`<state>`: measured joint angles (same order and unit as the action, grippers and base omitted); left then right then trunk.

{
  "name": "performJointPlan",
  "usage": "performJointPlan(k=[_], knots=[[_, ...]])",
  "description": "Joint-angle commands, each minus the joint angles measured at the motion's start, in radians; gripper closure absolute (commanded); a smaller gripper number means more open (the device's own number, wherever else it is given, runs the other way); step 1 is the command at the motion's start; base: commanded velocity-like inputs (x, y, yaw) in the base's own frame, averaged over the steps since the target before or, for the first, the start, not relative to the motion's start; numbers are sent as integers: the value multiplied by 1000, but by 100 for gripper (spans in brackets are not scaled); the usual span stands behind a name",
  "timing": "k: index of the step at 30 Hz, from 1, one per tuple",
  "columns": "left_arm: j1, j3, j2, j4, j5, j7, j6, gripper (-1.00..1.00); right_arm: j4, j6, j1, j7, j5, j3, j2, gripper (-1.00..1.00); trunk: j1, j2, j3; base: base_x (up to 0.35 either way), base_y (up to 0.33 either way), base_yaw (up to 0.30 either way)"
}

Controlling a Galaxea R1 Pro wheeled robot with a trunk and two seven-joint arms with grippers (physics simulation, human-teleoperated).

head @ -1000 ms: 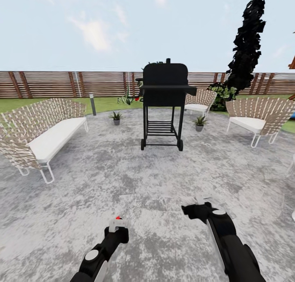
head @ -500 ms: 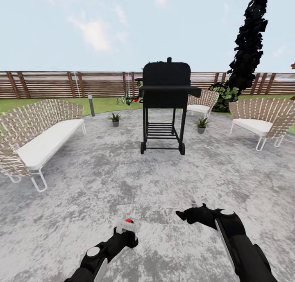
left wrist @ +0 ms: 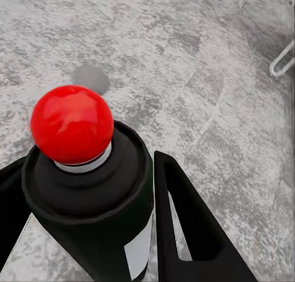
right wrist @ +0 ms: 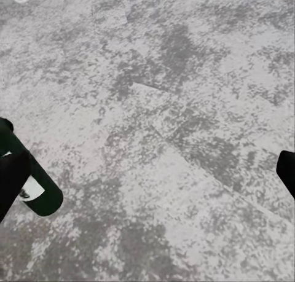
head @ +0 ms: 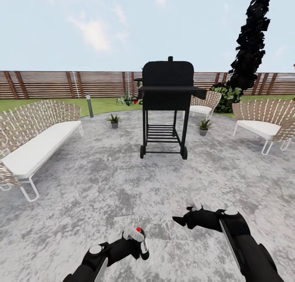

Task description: Pick up the pesticide atomizer in the garden and spray insectifuge to fully cover both potted plants in the garden.

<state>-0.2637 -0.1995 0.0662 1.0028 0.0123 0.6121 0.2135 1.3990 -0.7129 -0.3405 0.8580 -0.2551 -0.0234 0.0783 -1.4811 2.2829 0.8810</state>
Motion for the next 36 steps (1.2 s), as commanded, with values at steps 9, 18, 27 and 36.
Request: performJointPlan(k=[9,18,27,36], knots=[[-9,0,-1,-15,7,132,-1,100,-2,-12,0,79,-1,75,21,-100,0,0,0,323,30,0],[-17,0,-43,-84,11,324,-89,100,-3,-31,0,139,-3,189,67,-100,0,0,0,323,85,0],[-20,0,-42,-96,11,325,-92,100,-5,-30,0,139,-3,198,68,-100,0,0,0,323,90,0],[-22,0,-42,-97,7,317,-92,100,-6,-29,0,139,-3,196,68,-100,0,0,0,323,90,0]])
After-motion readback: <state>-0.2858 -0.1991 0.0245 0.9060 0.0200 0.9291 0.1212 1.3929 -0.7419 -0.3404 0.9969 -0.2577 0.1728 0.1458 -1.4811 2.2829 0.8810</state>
